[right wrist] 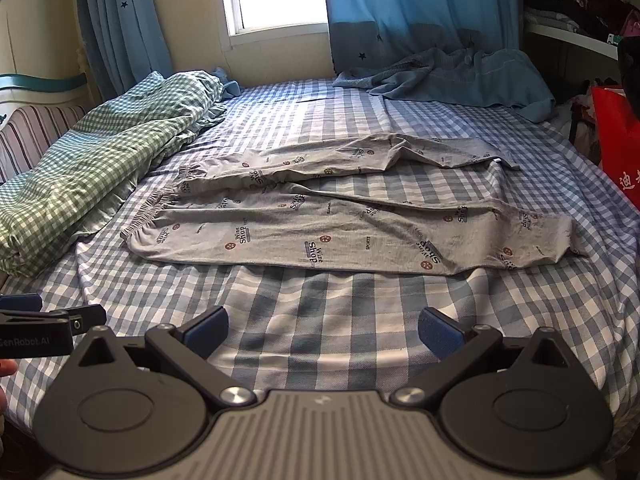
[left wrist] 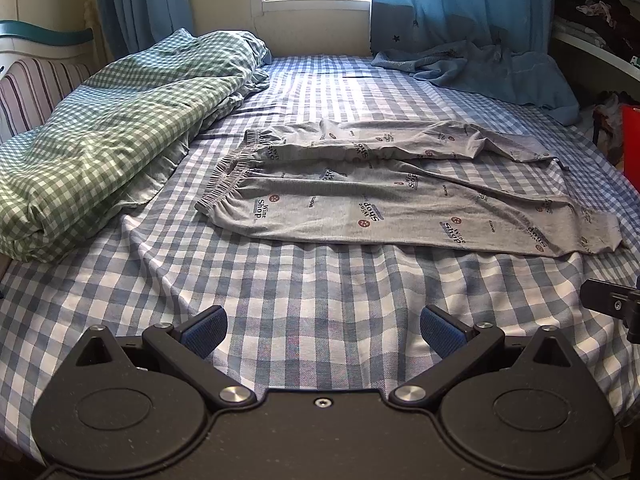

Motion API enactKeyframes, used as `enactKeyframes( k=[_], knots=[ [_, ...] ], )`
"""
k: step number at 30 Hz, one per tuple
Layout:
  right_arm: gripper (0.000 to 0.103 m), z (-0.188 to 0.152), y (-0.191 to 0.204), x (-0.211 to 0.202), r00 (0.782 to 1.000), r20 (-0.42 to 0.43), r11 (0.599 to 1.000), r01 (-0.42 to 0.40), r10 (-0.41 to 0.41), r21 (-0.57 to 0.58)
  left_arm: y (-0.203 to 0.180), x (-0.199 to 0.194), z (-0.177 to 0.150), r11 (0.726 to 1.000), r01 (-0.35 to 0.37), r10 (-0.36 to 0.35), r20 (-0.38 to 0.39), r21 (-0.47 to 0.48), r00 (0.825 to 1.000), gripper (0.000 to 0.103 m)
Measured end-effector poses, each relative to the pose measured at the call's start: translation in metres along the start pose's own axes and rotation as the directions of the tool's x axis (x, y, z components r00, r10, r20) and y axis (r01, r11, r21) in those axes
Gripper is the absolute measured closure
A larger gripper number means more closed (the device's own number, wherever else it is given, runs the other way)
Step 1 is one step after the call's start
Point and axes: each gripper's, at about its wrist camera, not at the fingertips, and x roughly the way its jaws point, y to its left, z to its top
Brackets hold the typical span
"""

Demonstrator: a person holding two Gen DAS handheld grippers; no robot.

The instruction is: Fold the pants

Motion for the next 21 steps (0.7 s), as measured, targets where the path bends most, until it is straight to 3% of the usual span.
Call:
enactKeyframes(
  k=[13, 21],
  knots=[
    [0.0, 0.002, -0.01, 0.014, 0.998, -0.064, 1.0, 0.005, -0.004, 0.02, -0.006, 0.023, 0.008, 1.0, -0.001, 0.0, -0.102, -0.015, 0.995, 0.001],
    [0.0, 0.006, -0.025, 0.035, 0.991, -0.132, 1.0, 0.004, -0.001, 0.024, -0.014, 0.052, 0.015, 0.999, -0.011, 0.0, -0.203, -0.049, 0.979, 0.001]
  ],
)
